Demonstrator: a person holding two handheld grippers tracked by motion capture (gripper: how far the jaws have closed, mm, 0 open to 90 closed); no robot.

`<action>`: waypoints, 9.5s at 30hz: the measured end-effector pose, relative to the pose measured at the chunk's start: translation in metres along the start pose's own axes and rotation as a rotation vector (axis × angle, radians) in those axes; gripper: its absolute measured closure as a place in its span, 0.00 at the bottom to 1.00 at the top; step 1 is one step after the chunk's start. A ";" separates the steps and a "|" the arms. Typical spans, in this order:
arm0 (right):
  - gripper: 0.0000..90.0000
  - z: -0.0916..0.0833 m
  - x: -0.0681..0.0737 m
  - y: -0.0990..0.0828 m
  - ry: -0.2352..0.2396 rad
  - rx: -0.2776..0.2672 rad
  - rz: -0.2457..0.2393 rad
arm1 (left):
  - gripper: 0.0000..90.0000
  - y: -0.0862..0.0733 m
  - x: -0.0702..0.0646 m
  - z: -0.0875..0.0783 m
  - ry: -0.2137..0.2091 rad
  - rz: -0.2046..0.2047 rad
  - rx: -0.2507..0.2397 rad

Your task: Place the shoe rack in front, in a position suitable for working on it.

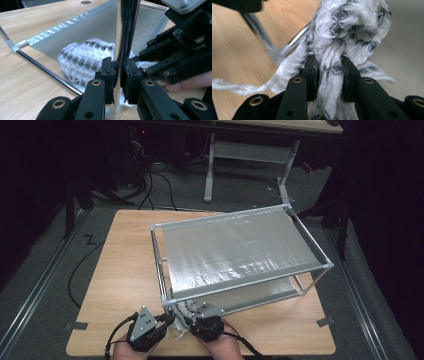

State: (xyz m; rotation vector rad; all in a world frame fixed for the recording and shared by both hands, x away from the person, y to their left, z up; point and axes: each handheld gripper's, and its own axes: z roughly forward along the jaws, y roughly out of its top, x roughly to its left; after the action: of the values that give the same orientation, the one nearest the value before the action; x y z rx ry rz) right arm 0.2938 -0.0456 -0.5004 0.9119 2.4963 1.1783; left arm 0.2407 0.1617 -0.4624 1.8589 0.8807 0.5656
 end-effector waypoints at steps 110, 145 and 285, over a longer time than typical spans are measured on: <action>0.83 -0.122 -0.004 0.070 -0.182 -0.557 -0.004 | 0.90 0.005 -0.022 0.012 -0.110 0.038 0.003; 0.70 -0.100 0.023 0.073 -0.218 -0.539 -0.034 | 0.90 -0.003 -0.013 -0.004 -0.058 0.025 0.011; 0.78 -0.160 -0.101 0.036 -0.464 -0.464 0.097 | 0.90 -0.007 0.009 -0.015 -0.019 -0.027 0.034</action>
State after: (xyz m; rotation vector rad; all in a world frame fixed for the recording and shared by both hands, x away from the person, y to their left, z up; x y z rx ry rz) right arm 0.3159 -0.1897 -0.3743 1.0334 1.7380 1.3154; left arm 0.2337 0.1796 -0.4621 1.8770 0.9063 0.5180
